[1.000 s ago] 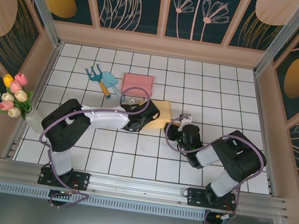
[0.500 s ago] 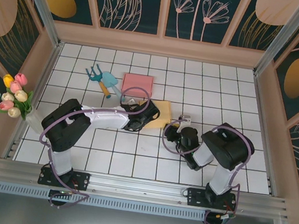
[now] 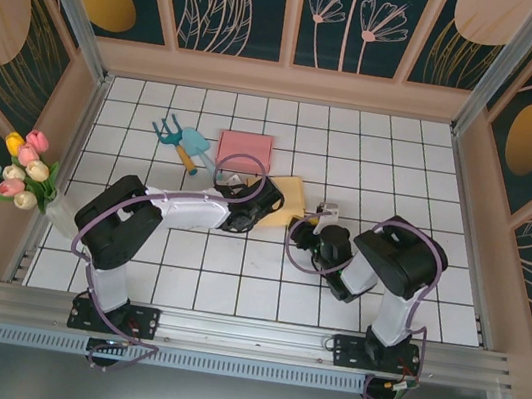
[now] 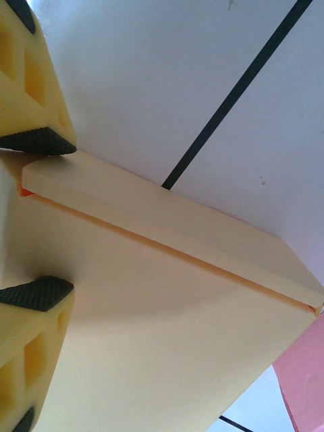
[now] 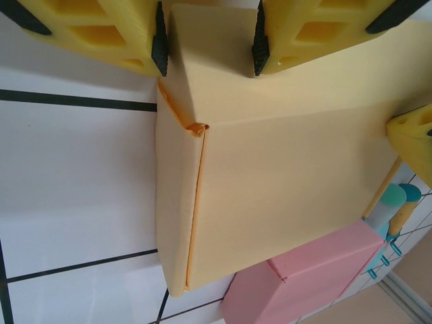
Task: Fold the paper box
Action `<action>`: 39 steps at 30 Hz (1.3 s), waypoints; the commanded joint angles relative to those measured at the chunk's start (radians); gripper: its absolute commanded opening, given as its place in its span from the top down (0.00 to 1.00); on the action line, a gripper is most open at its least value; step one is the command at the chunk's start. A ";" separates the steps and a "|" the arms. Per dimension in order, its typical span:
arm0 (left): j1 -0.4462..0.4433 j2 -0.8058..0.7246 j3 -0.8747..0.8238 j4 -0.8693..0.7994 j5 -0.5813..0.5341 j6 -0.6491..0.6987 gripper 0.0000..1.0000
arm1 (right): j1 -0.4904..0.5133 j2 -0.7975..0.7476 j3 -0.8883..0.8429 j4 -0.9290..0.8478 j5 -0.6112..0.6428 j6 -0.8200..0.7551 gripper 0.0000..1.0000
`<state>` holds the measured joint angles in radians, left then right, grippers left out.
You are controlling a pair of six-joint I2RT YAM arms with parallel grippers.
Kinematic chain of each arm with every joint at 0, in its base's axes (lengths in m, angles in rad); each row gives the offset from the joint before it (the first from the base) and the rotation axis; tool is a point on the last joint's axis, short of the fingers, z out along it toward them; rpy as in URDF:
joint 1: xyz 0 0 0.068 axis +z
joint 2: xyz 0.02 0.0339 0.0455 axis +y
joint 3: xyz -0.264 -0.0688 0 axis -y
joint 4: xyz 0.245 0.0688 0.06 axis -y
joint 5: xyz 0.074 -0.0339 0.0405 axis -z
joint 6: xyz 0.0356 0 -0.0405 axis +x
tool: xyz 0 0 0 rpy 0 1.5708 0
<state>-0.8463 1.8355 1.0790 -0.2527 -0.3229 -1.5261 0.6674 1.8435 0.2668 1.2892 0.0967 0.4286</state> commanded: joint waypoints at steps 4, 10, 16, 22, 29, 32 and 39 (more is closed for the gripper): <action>0.019 0.123 -0.086 -0.174 0.084 0.027 0.46 | 0.015 -0.052 -0.031 -0.198 -0.029 0.061 0.54; 0.023 0.123 -0.091 -0.175 0.082 0.025 0.46 | 0.016 -0.125 -0.051 -0.233 -0.028 0.094 0.53; 0.027 0.121 -0.086 -0.175 0.082 0.029 0.46 | 0.018 -0.226 -0.056 -0.312 -0.018 0.111 0.55; 0.030 0.122 -0.087 -0.175 0.081 0.031 0.46 | 0.019 -0.311 -0.038 -0.400 0.000 0.107 0.62; 0.034 0.120 -0.093 -0.172 0.082 0.030 0.46 | 0.034 -0.475 -0.032 -0.516 0.013 0.111 0.68; 0.034 0.117 -0.096 -0.171 0.081 0.028 0.46 | 0.036 -0.527 -0.003 -0.595 0.030 0.101 0.68; 0.033 0.117 -0.096 -0.173 0.081 0.027 0.46 | 0.014 -0.526 0.056 -0.683 0.061 0.055 0.56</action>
<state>-0.8360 1.8362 1.0660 -0.2279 -0.3031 -1.5227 0.6933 1.3136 0.2878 0.6716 0.1280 0.5110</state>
